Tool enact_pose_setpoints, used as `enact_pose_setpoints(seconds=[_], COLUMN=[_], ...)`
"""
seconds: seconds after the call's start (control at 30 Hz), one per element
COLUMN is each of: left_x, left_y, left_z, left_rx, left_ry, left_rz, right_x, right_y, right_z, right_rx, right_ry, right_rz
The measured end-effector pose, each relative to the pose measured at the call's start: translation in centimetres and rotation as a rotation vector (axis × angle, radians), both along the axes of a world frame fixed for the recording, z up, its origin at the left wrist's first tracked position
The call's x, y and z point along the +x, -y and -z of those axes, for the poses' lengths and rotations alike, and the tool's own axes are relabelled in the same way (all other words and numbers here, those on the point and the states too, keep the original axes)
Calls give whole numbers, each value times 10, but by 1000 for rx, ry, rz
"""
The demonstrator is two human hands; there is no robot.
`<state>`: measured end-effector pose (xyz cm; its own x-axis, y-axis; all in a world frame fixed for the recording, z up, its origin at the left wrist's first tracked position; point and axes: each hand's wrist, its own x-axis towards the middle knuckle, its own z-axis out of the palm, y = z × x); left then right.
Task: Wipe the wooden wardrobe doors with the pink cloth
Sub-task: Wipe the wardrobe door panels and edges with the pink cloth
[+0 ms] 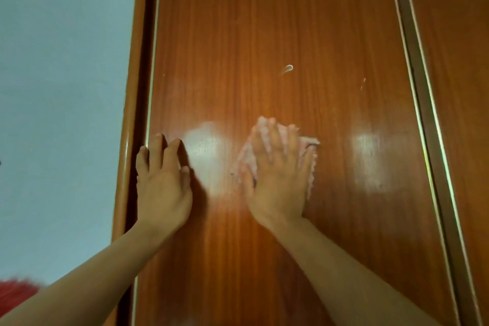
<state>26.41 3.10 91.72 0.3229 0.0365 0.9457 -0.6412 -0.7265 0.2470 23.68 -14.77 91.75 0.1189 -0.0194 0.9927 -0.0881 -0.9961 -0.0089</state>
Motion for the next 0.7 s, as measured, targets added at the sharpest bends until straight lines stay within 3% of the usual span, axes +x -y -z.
enact_pose_setpoints(seconds=[0.13, 0.2, 0.4, 0.53, 0.7], left_x=[-11, -16, -31, -35, -37], left_y=[6, 18, 71, 98, 120], left_z=[6, 9, 16, 9, -12], left_rx=[-32, -20, 87, 140, 248], left_ry=[18, 0, -12, 24, 138], left_rz=[38, 33, 16, 8, 11], right_x=[11, 4, -45, -66, -64], right_y=[-33, -14, 126, 196, 197], right_z=[50, 49, 27, 12, 11], right_rx=[-520, -623, -247, 43, 79], right_ry=[-258, -283, -162, -47, 30], right_rz=[-25, -65, 89, 69, 43])
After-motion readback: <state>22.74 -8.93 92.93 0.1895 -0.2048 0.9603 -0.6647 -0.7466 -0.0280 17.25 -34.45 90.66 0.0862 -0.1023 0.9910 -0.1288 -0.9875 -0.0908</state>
